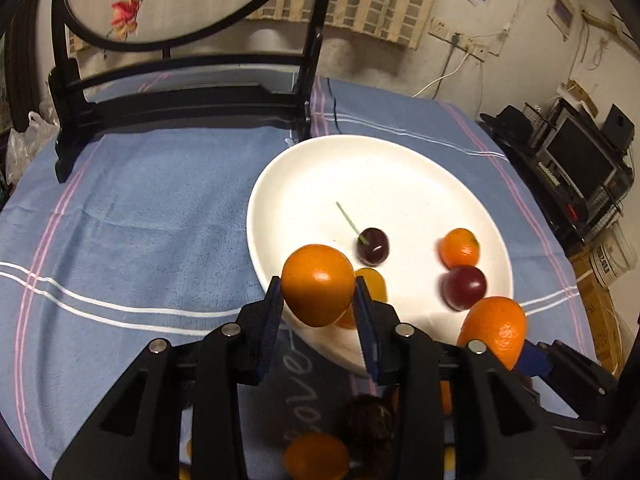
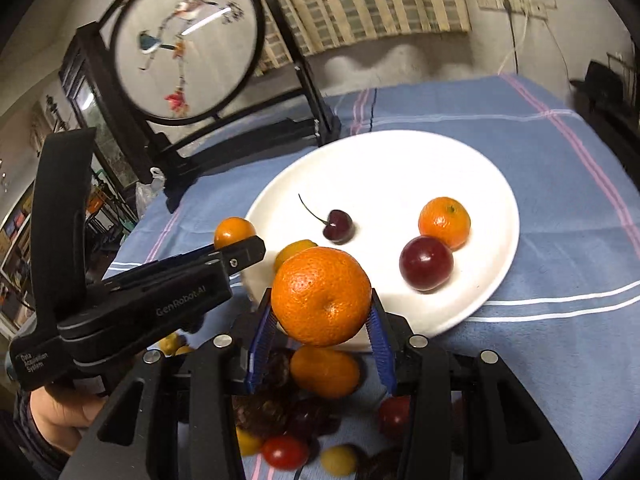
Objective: Organize fruits
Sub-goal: 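Lower the mandarin and tomato onto the plate and open both tools, then grasp a dark brown round fruit with each tool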
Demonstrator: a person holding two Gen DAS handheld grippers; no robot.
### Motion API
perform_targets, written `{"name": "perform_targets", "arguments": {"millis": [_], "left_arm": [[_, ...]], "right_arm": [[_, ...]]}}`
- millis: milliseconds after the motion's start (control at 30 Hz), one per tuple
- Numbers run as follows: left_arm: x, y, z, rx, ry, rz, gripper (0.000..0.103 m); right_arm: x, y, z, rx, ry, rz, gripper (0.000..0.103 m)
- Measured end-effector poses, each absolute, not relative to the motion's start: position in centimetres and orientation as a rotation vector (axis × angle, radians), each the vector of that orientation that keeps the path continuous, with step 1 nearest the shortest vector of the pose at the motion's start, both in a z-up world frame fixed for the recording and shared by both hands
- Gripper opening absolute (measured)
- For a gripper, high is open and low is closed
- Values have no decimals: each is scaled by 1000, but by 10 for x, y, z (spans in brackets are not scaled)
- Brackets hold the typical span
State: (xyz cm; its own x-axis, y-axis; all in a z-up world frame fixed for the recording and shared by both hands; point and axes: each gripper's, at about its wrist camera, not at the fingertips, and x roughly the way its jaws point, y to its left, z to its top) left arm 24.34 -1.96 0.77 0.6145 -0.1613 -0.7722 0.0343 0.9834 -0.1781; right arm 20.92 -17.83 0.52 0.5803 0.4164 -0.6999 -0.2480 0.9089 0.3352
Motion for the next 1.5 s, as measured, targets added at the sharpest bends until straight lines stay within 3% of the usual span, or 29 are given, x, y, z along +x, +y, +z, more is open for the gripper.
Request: {"name": "perform_targets", "arguments": {"millis": [33, 133, 333, 533, 967, 1233, 1267, 1300, 1500], "left_arm": [[245, -20, 5, -154, 908, -112, 36], [238, -22, 5, -139, 885, -117, 55], [214, -24, 14, -97, 844, -124, 61], [180, -13, 16, -63, 816, -80, 76], [106, 16, 1, -83, 791, -59, 83], [91, 26, -6, -97, 807, -62, 84], [90, 27, -8, -102, 813, -65, 84], [90, 27, -9, -104, 818, -66, 84], [86, 30, -16, -108, 846, -63, 84]], "right_arm": [[212, -180, 2, 224, 876, 385, 49], [210, -182, 0, 243, 868, 390, 56], [195, -188, 6, 221, 846, 391, 57], [167, -191, 5, 157, 828, 369, 58], [100, -213, -15, 113, 866, 328, 58], [115, -197, -35, 17, 961, 247, 57], [117, -194, -38, 1, 969, 238, 55], [117, -193, -38, -14, 958, 229, 44], [110, -208, -38, 76, 940, 257, 44]]}}
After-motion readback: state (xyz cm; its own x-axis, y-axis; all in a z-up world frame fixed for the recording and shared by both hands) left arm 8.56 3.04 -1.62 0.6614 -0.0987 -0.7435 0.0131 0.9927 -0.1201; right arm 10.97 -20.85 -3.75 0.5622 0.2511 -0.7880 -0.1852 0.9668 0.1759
